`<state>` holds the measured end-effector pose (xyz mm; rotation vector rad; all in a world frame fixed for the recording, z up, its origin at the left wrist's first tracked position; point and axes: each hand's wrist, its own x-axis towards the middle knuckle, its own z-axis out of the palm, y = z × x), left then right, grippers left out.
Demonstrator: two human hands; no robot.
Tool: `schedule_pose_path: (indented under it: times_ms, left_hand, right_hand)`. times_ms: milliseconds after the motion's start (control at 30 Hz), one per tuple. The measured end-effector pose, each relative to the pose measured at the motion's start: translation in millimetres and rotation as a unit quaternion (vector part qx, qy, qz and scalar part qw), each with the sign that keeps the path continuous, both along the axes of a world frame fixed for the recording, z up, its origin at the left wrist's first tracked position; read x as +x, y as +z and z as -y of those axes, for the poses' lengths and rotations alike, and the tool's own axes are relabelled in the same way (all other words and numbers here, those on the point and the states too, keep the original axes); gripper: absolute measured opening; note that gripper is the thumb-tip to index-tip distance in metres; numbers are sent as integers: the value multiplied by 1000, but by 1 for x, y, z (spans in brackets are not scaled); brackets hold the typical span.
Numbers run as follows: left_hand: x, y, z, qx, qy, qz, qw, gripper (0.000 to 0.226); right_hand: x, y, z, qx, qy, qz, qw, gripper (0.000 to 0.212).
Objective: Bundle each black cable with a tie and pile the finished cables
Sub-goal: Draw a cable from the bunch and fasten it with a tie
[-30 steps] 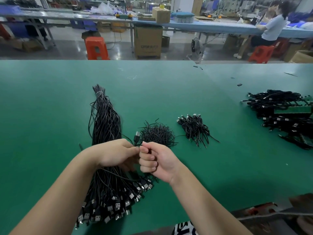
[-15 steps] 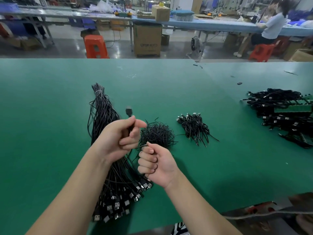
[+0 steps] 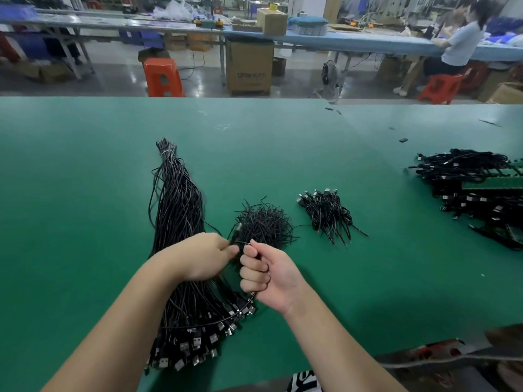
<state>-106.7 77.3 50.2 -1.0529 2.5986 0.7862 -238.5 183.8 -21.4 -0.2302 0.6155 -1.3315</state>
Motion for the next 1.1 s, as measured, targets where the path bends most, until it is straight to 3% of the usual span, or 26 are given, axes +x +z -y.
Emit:
schedule_pose_path:
  times_ms: [67, 167, 233, 267, 333, 367, 467, 500, 533, 567, 633, 700, 767, 833, 900, 1100]
  left_hand:
    - [-2, -7, -2, -29, 8, -32, 999, 43]
    - [-4, -18, -1, 1, 28, -98, 995, 40]
    - [-7, -24, -1, 55, 73, -216, 972, 37]
    - [-10, -25, -2, 94, 109, -296, 944, 36]
    - [-19, -26, -5, 192, 193, -451, 850, 36]
    - [-23, -23, -4, 254, 236, -518, 782, 38]
    - [-23, -2, 6, 471, 322, -630, 528, 40]
    - [-18, 5, 10, 519, 319, -634, 476, 37]
    - [-12, 12, 14, 557, 295, -630, 453, 35]
    - [-7, 17, 17, 585, 251, -620, 459, 33]
    - [2, 23, 18, 586, 154, -589, 534, 34]
    - [13, 25, 19, 522, 77, -537, 658, 34]
    - [21, 29, 20, 434, -7, -429, 792, 35]
    - [25, 36, 18, 362, -99, -286, 882, 38]
    - [25, 41, 14, 340, -133, -196, 910, 38]
    - [16, 35, 7, 200, -31, -139, 969, 36]
  right_hand:
    - [-1, 3, -1, -9, 0, -20, 1000, 33]
    - [-1, 9, -2, -14, -2, -53, 998, 34]
    - [0, 11, -2, -15, -5, -54, 998, 34]
    - [1, 12, -2, -17, -3, -53, 998, 34]
    - [4, 15, -1, -24, 8, -54, 998, 35]
    - [6, 16, -1, -27, 12, -52, 998, 35]
    - [10, 18, 0, -23, 19, -25, 999, 35]
    - [12, 18, 0, -22, 23, -17, 999, 35]
    - [13, 19, 1, -24, 28, -8, 999, 35]
    - [13, 20, 1, -31, 32, 3, 999, 35]
    - [9, 25, 2, -49, 33, 32, 998, 35]
    - [2, 32, 4, -60, 28, 43, 997, 34]
    - [-3, 37, 6, -62, 24, 20, 998, 33]
    - [-6, 40, 8, -63, 31, -12, 997, 33]
    - [-5, 41, 8, -64, 40, -36, 997, 33]
    - [-16, 50, 0, -94, 23, -132, 986, 31]
